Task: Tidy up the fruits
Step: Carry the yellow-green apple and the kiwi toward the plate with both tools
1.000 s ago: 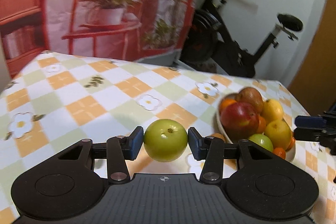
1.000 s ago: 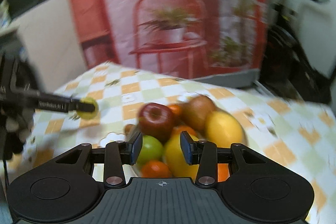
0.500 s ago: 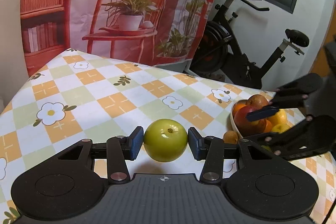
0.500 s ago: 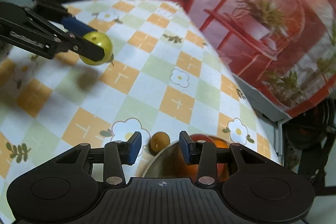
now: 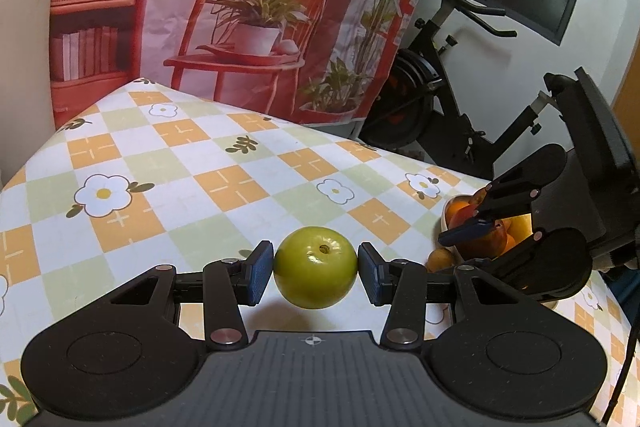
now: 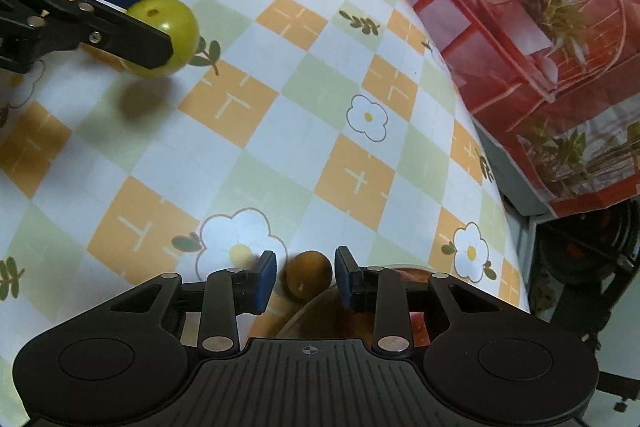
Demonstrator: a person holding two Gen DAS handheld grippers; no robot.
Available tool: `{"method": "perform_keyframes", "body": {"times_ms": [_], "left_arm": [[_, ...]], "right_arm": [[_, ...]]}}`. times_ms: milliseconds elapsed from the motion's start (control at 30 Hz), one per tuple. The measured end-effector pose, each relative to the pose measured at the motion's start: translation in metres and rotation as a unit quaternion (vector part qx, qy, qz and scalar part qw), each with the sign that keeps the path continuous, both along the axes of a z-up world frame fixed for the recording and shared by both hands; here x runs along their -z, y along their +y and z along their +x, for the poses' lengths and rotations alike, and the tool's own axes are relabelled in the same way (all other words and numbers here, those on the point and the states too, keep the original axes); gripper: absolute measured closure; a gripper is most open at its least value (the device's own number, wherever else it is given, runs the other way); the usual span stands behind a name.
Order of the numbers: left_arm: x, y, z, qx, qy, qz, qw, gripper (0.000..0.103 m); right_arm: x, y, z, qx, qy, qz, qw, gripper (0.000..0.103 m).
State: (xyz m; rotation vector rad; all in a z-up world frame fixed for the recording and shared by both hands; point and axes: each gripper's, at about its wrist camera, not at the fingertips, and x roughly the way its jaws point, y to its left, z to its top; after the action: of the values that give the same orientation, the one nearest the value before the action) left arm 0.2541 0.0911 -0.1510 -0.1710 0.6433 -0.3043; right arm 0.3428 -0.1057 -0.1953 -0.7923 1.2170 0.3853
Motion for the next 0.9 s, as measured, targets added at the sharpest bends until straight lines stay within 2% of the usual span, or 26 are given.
{"method": "perform_keyframes", "body": {"times_ms": [200, 367, 600, 900], "left_arm": [[0.000, 0.000, -0.001, -0.002, 0.000, 0.000, 1.0000, 0.054], [-0.002, -0.002, -0.002, -0.002, -0.001, 0.003, 1.0000, 0.054], [-0.012, -0.007, -0.007, 0.004, -0.011, 0.016, 0.9998, 0.054], [-0.027, -0.023, -0.015, 0.016, -0.019, 0.041, 0.9988, 0.054]], "right_arm": [[0.005, 0.001, 0.002, -0.004, 0.000, -0.018, 1.000, 0.080], [0.000, 0.000, -0.004, -0.005, -0.009, -0.006, 1.000, 0.081], [-0.018, -0.006, -0.016, 0.002, -0.049, 0.040, 0.998, 0.081], [-0.043, -0.025, -0.047, 0.024, -0.115, 0.097, 0.988, 0.081]]}}
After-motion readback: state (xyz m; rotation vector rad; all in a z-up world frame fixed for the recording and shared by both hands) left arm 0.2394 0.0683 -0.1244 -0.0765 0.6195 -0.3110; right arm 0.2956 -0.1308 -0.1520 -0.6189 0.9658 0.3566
